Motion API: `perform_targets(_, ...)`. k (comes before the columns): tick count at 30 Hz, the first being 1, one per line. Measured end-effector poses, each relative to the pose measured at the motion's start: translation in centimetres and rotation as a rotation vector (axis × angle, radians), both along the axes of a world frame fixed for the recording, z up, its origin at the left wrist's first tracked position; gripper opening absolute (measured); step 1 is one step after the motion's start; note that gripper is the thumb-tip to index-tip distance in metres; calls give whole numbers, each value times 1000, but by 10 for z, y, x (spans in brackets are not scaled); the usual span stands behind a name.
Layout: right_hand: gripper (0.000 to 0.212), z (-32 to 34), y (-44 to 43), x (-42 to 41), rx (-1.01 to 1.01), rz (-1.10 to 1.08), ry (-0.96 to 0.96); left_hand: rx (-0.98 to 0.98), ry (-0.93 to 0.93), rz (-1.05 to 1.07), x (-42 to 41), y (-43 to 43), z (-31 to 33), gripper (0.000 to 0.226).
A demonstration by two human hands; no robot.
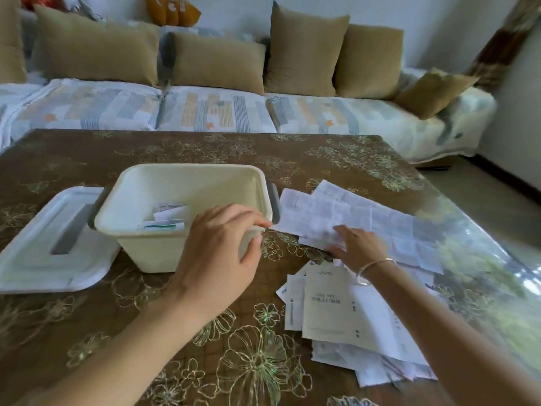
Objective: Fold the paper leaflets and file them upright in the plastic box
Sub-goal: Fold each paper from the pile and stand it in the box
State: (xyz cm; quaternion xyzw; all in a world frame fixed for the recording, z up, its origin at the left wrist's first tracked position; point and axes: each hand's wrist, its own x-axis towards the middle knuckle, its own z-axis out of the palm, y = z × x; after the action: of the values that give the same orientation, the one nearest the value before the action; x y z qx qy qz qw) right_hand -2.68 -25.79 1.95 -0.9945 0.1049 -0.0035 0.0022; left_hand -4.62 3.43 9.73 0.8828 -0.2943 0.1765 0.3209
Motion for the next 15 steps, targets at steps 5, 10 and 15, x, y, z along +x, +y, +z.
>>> perform_targets(5,36,1,3,4,-140,87,-75,-22,16,-3,-15,8,-3,19)
perform_targets(10,33,2,-1,-3,-203,66,-113,-60,0,-34,-27,13,-1,18)
perform_targets(15,28,27,-6,-24,206,-193,-419,-47,-1,-81,-42,15,0,22)
